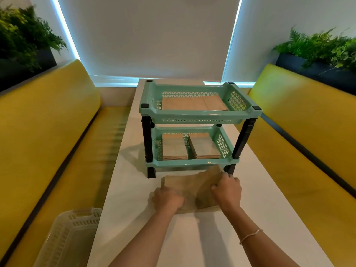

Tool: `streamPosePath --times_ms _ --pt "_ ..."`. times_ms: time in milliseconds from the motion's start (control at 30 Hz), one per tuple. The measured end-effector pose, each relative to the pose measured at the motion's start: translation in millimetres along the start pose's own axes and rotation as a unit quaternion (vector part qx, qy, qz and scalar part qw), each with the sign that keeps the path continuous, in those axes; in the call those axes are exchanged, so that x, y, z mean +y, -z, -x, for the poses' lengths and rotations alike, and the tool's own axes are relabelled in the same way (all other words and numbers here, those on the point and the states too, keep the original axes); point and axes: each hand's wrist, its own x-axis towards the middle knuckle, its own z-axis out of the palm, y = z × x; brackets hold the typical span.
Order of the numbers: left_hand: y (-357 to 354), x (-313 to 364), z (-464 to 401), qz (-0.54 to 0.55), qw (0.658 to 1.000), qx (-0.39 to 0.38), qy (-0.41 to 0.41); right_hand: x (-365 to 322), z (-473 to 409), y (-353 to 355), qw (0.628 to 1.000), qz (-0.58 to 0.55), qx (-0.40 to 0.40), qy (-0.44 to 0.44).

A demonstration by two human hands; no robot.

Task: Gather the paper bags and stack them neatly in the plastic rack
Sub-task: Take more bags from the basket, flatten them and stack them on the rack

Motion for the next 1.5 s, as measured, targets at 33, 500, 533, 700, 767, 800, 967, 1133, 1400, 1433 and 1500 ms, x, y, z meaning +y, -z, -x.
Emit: streamPosePath --times_ms 33,500,533,700,767,800,967,1133,1400,1433,1500 --pt "-1 0 -1 0.007 1.0 0.0 0.001 -1 1 0 1.0 -0.014 -0.002 0.004" --pt "9 -35 12 0.449 0.888 -0.004 -0.1 28 9 54 0.845 -0.469 -0.256 0.002" --pt "11 -39 17 0.485 0.866 -0.014 -0.117 33 14 58 0.826 -0.495 -0.27 0.013" --pt "7 -53 52 0.567 0.799 -0.035 -0.197 59 40 54 0.818 -0.531 -0.22 -0.001" --pt "-6 -58 62 0.568 0.799 -0.041 -0.194 69 53 45 0.824 -0.534 -0.188 -0.013" --pt "-14 -61 65 0.563 0.804 -0.045 -0.187 73 60 40 0.832 -0.525 -0.178 -0.023" --pt "-38 -63 79 0.554 0.816 -0.049 -0.159 81 81 22 0.855 -0.494 -0.138 -0.07" --pt "-23 -59 82 0.539 0.821 -0.032 -0.186 82 74 36 0.848 -0.512 -0.13 -0.041" --pt "-17 -69 85 0.3 0.94 -0.056 -0.154 95 73 30 0.881 -0.452 -0.137 -0.033" --pt "-7 -67 85 0.3 0.939 -0.051 -0.16 93 70 37 0.883 -0.451 -0.131 -0.02" --pt "18 -60 91 0.346 0.921 -0.042 -0.175 90 65 52 0.882 -0.451 -0.139 0.002"
